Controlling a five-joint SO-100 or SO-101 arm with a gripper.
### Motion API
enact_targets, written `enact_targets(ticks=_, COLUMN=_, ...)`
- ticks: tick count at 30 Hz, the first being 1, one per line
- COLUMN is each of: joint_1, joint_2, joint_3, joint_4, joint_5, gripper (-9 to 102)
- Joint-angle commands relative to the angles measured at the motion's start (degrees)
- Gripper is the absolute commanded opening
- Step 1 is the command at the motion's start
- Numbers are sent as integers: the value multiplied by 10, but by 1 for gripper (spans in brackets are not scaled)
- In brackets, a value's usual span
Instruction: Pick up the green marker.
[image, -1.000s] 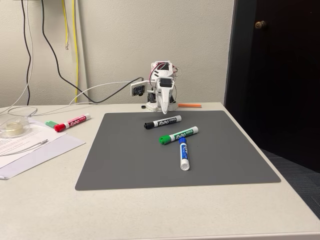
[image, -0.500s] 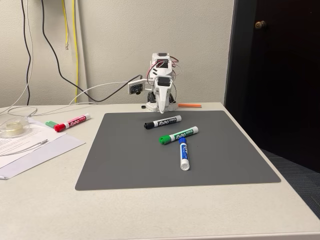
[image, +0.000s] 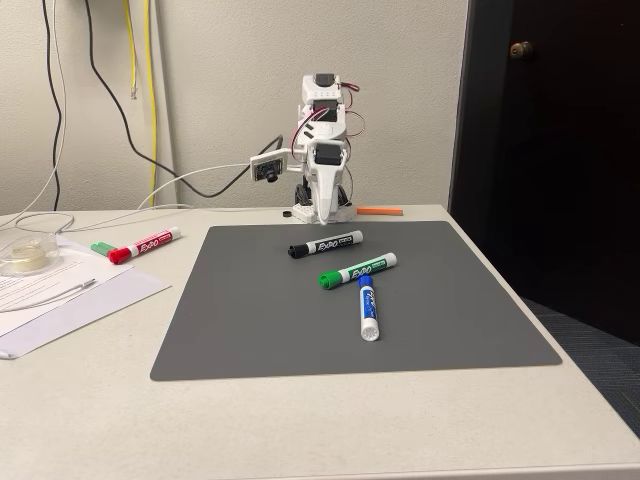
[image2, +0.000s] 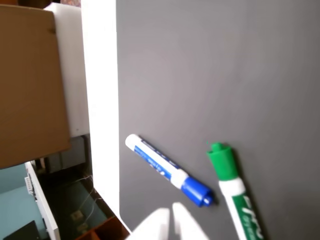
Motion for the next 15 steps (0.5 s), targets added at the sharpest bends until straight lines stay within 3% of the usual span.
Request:
enact_targets(ticks=1, joint_1=0, joint_2=-56, joint_3=-75, joint_4=22, joint_5=-39, gripper=0)
enact_targets(ticks=8, joint_1=2, joint_2=-151, joint_3=-180, joint_4=120, joint_5=-106, gripper=0)
enact_targets(ticks=15, joint_1=7, joint_2=-151, joint_3=-183, joint_4=180, joint_5=-135, gripper=1)
